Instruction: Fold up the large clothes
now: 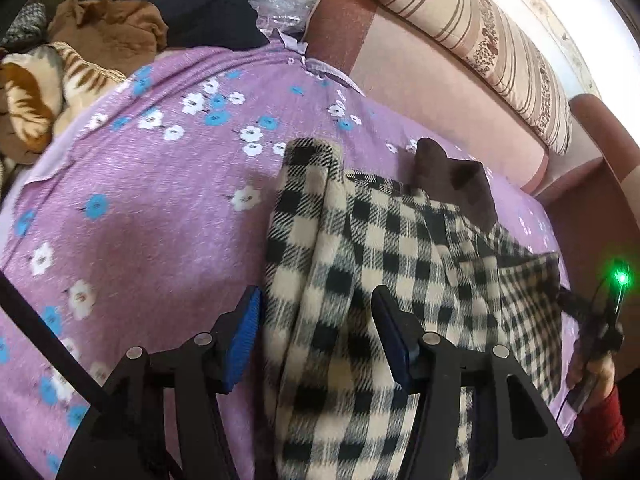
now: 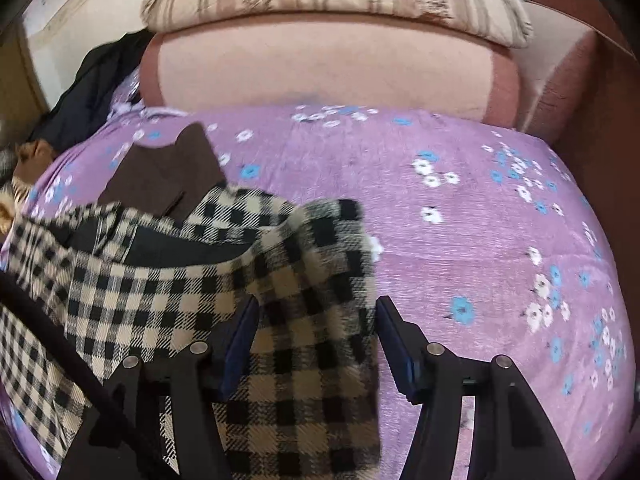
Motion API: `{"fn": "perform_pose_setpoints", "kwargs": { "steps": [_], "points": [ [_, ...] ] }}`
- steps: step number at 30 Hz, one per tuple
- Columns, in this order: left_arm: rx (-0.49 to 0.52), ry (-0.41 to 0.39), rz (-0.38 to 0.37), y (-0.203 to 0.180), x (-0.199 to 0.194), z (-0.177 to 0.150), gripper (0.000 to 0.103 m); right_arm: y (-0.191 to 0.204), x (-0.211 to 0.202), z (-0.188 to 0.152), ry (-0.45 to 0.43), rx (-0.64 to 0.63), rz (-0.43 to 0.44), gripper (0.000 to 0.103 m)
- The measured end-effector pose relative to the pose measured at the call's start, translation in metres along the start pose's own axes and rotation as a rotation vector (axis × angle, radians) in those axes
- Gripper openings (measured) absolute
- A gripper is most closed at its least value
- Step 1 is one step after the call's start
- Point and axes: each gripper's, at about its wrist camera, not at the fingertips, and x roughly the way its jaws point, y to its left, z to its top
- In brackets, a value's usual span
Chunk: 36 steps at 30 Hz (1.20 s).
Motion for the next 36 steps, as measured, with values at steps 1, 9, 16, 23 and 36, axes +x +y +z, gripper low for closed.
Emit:
{"fn": "perform_pose_setpoints", "kwargs": {
  "steps": [1,9,16,23,36],
  "points": [
    [0.006,0.019,0.004,-0.002,0.006,0.003,0.031,0.001,0.001,0.0,0.002,-0.004,0.0,0.021],
    [0.027,-0.017,0.045,-0.015,0.008,0.023,0.008,-0.057,-0.002,0.007,-0.049,0.257,0.045,0.004],
    [-0.01,0.014,0.065,-0.007,0.028,0.026,0.01,-0.071,0.03,-0.01,0.019,0.331,0.065,0.005],
    [-0.054,-0.055,0.09,0.0,-0.001,0.027,0.049,-0.079,0.021,-0.007,0.002,0.327,0.032,0.041],
    [0.073,0.028,0.081,0.004,-0.044,-0.05,0.07,-0.022,-0.079,-0.092,-0.061,0.132,0.156,0.049]
  ]
}}
